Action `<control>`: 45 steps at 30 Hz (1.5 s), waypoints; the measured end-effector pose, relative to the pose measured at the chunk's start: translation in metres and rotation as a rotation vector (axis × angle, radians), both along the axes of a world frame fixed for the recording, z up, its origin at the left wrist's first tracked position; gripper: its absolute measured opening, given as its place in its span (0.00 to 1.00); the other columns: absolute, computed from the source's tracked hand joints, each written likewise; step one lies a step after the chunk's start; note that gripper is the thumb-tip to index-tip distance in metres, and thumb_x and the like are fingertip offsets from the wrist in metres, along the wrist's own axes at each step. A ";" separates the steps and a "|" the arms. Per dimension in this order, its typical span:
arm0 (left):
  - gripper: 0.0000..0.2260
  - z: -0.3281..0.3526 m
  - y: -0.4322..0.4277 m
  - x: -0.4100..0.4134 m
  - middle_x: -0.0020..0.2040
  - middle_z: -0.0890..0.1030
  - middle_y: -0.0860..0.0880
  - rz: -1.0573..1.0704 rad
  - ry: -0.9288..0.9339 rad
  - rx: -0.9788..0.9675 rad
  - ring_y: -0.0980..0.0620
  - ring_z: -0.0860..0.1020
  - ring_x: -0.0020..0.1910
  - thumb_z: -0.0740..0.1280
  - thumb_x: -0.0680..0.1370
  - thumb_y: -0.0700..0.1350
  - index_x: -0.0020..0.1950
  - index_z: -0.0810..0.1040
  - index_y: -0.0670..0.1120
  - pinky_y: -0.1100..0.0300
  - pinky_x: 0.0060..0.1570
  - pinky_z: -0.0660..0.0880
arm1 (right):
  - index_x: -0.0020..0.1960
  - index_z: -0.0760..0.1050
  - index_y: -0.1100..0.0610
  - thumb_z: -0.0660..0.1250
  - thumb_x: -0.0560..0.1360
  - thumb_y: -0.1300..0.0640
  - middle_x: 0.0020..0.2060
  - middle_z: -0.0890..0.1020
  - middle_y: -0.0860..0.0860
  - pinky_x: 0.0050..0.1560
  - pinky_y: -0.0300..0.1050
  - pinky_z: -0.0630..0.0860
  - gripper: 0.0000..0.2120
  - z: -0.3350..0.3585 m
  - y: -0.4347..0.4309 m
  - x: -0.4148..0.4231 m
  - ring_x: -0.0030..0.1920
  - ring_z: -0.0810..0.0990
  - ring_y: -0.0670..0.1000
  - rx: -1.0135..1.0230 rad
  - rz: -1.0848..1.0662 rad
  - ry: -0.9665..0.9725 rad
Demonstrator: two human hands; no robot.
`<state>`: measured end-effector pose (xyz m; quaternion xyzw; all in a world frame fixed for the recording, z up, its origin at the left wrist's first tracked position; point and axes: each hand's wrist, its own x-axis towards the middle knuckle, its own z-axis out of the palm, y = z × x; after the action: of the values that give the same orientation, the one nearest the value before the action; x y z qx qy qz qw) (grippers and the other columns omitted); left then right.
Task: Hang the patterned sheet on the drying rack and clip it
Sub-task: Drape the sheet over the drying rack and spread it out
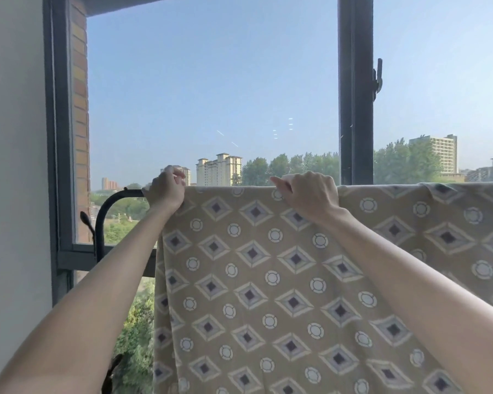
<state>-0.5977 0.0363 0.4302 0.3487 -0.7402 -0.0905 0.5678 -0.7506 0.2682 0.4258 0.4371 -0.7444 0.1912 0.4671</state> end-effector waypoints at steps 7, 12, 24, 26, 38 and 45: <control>0.16 -0.018 0.071 -0.030 0.40 0.79 0.49 -0.192 -0.204 -0.180 0.47 0.77 0.47 0.50 0.82 0.51 0.57 0.75 0.46 0.45 0.69 0.56 | 0.58 0.71 0.58 0.54 0.82 0.56 0.47 0.78 0.54 0.62 0.50 0.63 0.11 -0.001 0.035 -0.003 0.57 0.71 0.56 -0.100 0.061 -0.081; 0.20 -0.037 0.149 -0.062 0.66 0.70 0.51 -0.419 -0.401 -0.358 0.48 0.64 0.68 0.45 0.81 0.57 0.71 0.64 0.58 0.40 0.71 0.39 | 0.62 0.66 0.60 0.54 0.79 0.64 0.58 0.71 0.56 0.74 0.59 0.50 0.12 -0.021 0.098 -0.029 0.62 0.65 0.57 -0.185 -0.028 -0.130; 0.24 -0.056 0.348 -0.150 0.77 0.47 0.56 -0.636 -0.477 -0.446 0.50 0.39 0.76 0.49 0.82 0.56 0.77 0.49 0.55 0.37 0.71 0.44 | 0.77 0.52 0.50 0.52 0.81 0.61 0.77 0.50 0.48 0.75 0.50 0.47 0.26 -0.043 0.316 -0.081 0.76 0.45 0.49 -0.058 -0.170 -0.518; 0.26 -0.062 0.383 -0.162 0.78 0.47 0.55 -0.678 -0.435 -0.405 0.49 0.38 0.75 0.51 0.81 0.55 0.77 0.45 0.54 0.37 0.72 0.46 | 0.77 0.52 0.49 0.54 0.81 0.58 0.77 0.48 0.46 0.75 0.52 0.47 0.26 -0.044 0.351 -0.092 0.77 0.46 0.50 -0.015 -0.175 -0.578; 0.24 -0.071 0.549 -0.247 0.74 0.31 0.59 -0.677 -0.353 -0.235 0.43 0.23 0.67 0.52 0.82 0.51 0.73 0.44 0.67 0.31 0.63 0.61 | 0.77 0.46 0.52 0.58 0.80 0.50 0.76 0.52 0.55 0.67 0.55 0.66 0.31 -0.055 0.554 -0.179 0.73 0.59 0.58 -0.439 -0.329 -0.768; 0.22 -0.062 0.616 -0.294 0.77 0.40 0.53 -0.696 -0.321 -0.364 0.42 0.27 0.70 0.49 0.82 0.54 0.75 0.47 0.62 0.39 0.67 0.40 | 0.75 0.35 0.43 0.61 0.76 0.38 0.76 0.53 0.59 0.63 0.63 0.69 0.41 -0.057 0.615 -0.220 0.70 0.64 0.65 -0.581 -0.243 -0.839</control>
<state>-0.8918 0.6525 0.3679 -0.0186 -0.8966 -0.0892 0.4333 -0.9709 0.8830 0.3690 0.0859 -0.8290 0.4931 0.2496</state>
